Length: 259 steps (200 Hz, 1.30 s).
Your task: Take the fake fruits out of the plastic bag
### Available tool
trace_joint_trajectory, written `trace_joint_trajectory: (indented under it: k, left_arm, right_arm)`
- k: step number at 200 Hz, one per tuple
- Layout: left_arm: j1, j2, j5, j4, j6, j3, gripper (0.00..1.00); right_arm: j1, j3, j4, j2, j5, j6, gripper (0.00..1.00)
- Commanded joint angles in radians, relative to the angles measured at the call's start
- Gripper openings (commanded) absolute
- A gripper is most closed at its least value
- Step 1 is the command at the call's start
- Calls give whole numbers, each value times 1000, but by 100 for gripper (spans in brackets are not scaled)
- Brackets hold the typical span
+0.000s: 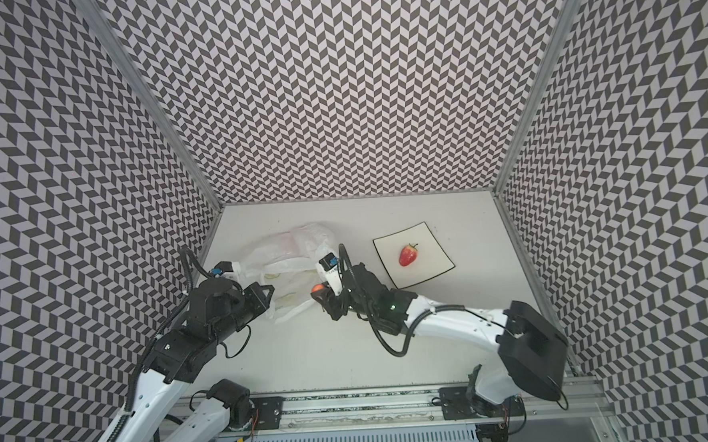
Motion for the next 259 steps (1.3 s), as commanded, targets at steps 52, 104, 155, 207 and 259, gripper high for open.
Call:
trace_joint_trajectory:
  k: [52,104,155,207,259]
  left_arm:
    - [-2,-1,10,91,11,-31,0]
    - [-3,-8,13,90,26,-20,0]
    - [-3,-25,63,104,33,-19,0]
    - [-3,-28,79,103,55,-17,0]
    - [-2,-32,82,108,59,-25,0]
  right_arm:
    - [-403,-172,-201,-331,101,138,31]
    - [-641,-263,-105,-196,85,148,32]
    - [-688,-210,-25,69,22,151,33]
    - [-697,-187,26,179,37,150,50]
    - [-710,-202,-13,74,45,146,75]
